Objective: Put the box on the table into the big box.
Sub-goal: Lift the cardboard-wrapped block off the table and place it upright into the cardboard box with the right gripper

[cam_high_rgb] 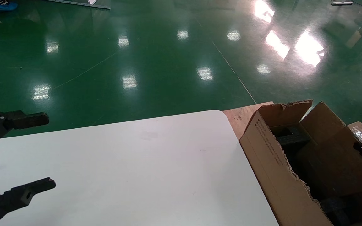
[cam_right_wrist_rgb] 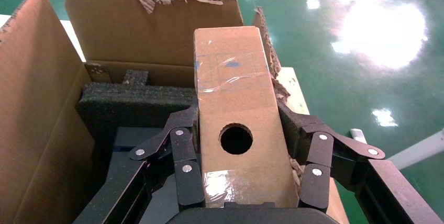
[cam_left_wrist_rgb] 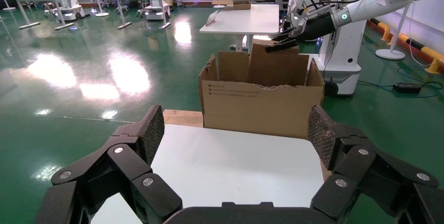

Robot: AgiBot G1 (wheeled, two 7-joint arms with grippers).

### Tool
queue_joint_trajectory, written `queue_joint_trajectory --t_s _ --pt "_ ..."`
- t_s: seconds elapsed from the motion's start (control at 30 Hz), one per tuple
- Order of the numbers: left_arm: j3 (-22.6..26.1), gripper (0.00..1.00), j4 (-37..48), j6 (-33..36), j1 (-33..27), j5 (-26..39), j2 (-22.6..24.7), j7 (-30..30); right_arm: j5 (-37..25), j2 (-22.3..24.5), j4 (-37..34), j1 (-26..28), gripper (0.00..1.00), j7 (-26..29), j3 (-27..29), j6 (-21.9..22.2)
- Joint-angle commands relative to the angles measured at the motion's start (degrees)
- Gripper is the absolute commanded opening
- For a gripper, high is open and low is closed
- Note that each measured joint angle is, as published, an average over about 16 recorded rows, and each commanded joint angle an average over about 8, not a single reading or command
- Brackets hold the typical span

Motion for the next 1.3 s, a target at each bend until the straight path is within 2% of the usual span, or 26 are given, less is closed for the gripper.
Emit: queue_joint_trajectory --t_s 0.03,0.67,1.07,1.13,1.2,1.3 --pt "0.0 1.00 0.0 0.0 0.0 0.0 0.0 0.0 -0.9 -0.1 -1.4 1.3 0.00 -0.8 -0.2 0.0" --pt "0.0 1.00 0.0 0.0 0.0 0.0 0.0 0.0 -8.9 -2.1 -14.1 14.9 0.00 -8.9 -4.5 0.9" --pt "0.0 1.00 0.0 0.0 0.0 0.0 0.0 0.0 -9.6 -2.7 -17.5 19.4 0.02 -11.3 -7.5 2.7" --pt "0.0 1.00 0.0 0.0 0.0 0.0 0.0 0.0 -9.6 -2.8 -17.7 19.8 0.14 -11.5 -7.9 3.0" --pt "0.0 1.00 0.0 0.0 0.0 0.0 0.0 0.0 -9.6 -2.8 -17.9 20.1 0.36 -11.6 -8.3 3.3" --pt "0.0 1.00 0.0 0.0 0.0 0.0 0.0 0.0 -9.6 -2.9 -18.2 20.5 0.73 -11.6 -8.7 3.6"
